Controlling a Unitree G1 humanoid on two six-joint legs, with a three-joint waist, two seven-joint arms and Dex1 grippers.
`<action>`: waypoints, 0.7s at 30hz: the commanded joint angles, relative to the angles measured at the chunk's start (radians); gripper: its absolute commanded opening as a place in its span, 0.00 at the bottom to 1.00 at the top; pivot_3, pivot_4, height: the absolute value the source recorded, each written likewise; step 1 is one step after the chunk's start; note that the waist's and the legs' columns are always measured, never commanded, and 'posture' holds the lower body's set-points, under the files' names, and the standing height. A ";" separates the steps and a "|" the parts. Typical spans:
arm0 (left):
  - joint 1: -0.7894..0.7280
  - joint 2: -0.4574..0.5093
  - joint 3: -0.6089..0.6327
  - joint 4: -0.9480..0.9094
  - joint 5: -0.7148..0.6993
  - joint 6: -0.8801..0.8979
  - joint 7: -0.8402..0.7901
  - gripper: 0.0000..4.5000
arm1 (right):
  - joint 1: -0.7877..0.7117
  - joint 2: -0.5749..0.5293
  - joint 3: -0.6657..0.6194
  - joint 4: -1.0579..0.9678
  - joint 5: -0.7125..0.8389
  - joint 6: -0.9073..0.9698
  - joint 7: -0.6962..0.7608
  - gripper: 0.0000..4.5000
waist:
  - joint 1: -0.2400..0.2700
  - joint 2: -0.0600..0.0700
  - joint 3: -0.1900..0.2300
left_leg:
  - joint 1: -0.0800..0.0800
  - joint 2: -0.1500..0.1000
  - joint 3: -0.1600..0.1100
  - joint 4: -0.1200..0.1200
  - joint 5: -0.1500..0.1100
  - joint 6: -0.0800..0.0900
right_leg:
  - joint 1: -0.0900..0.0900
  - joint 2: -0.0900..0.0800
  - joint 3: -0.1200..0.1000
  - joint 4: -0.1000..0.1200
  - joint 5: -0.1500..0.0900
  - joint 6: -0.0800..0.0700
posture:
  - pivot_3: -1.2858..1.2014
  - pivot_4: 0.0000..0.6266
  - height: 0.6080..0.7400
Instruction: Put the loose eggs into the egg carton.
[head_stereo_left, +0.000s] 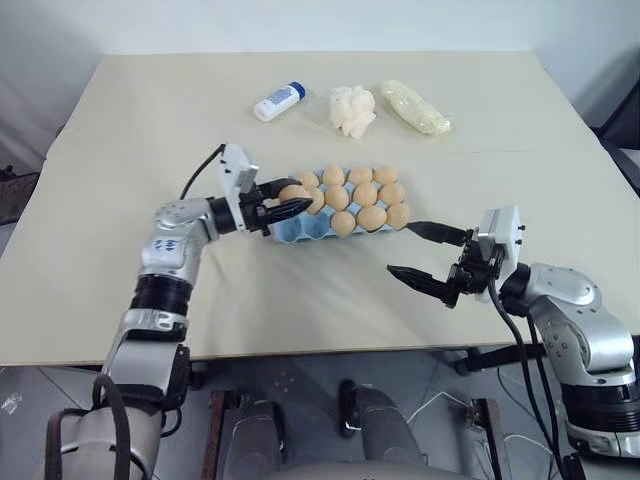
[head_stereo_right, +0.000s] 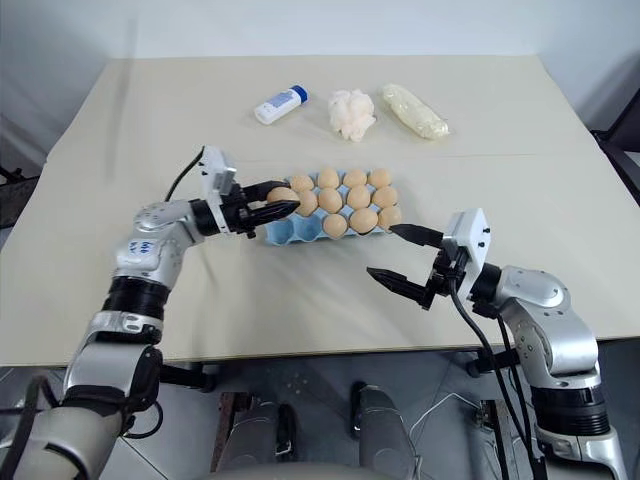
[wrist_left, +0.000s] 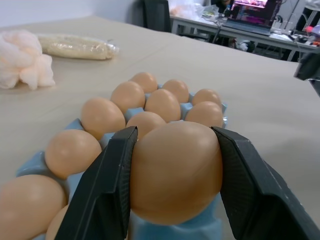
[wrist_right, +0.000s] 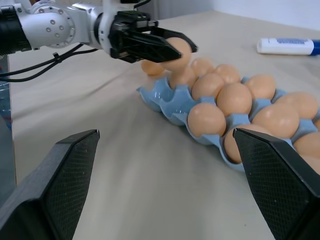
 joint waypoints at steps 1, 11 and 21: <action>-0.079 -0.037 -0.010 0.100 0.037 -0.069 -0.009 0.44 | 0.015 0.027 -0.019 -0.093 0.035 -0.019 -0.036 1.00 | 0.000 0.000 0.000 | 0.000 0.000 0.000 0.000 0.000 0.000 | 0.000 0.000 0.000 0.000 0.000 0.000 | 0.52 0.24 1.00; -0.157 -0.105 -0.039 0.252 0.110 -0.134 -0.055 0.44 | 0.054 0.065 -0.011 -0.167 0.025 -0.013 -0.131 1.00 | -0.002 0.000 0.000 | -0.001 0.000 -0.001 0.000 0.000 0.000 | 0.000 0.000 0.000 -0.001 0.000 0.000 | 0.52 0.24 1.00; -0.148 -0.093 -0.031 0.245 0.154 -0.131 -0.028 0.99 | 0.067 0.030 -0.038 -0.160 0.026 -0.014 -0.144 1.00 | -0.001 0.000 0.000 | -0.001 0.000 -0.003 0.001 0.001 0.002 | 0.002 0.000 -0.001 -0.001 0.000 0.000 | 0.52 0.24 1.00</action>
